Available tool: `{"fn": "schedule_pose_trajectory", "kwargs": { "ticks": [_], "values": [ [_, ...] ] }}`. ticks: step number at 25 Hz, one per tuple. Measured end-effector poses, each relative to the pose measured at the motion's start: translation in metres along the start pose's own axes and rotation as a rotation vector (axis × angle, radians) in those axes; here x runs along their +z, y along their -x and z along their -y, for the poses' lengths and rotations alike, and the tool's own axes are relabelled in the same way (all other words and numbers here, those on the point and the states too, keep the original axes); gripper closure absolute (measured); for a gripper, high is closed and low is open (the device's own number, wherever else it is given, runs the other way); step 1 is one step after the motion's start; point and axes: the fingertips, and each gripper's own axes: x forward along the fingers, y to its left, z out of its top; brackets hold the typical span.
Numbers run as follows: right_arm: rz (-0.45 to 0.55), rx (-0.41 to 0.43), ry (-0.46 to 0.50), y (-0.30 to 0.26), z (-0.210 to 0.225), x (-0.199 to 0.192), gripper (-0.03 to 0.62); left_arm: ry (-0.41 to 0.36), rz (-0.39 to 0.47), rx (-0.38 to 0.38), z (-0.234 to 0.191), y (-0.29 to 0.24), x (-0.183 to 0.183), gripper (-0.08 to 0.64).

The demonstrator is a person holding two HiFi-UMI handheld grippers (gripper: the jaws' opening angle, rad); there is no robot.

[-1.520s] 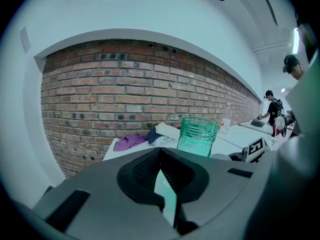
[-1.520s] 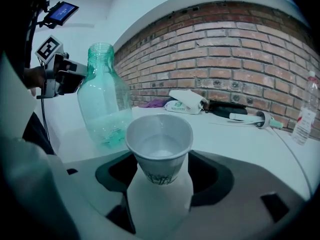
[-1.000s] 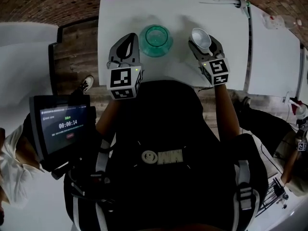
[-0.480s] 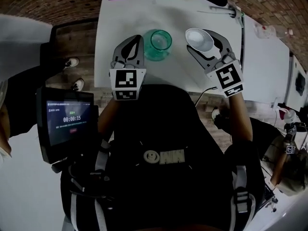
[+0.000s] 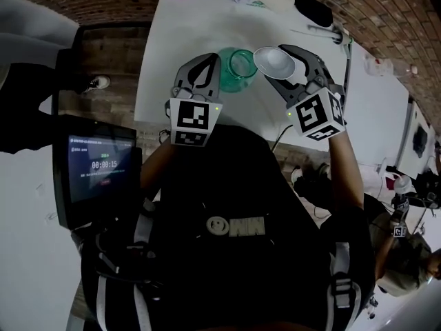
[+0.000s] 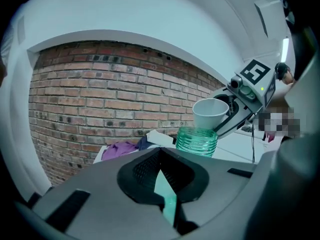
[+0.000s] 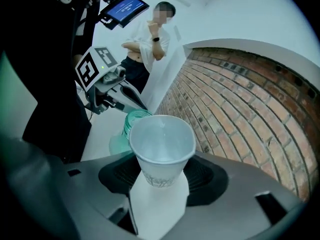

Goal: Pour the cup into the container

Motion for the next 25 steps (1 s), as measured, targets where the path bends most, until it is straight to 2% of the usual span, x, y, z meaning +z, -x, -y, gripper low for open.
{"fn": "schedule_pose_trajectory", "kwargs": {
  "ticks": [7,14,25],
  "values": [
    [-0.069,-0.012,0.141,-0.0026,0.0057,0.0028,0.322,0.007,0.012,-0.005,0.0032,-0.0020,0.0020,0.563],
    [-0.100,-0.024,0.185,-0.0042,0.0065,0.0005,0.322,0.015,0.017,-0.001,0.0034,-0.0030,-0.0001,0.563],
    [-0.160,-0.075,0.338,-0.0002,0.0075,0.0019,0.322,0.023,0.024,-0.007,0.0050,-0.0052,0.0024,0.563]
  ]
}}
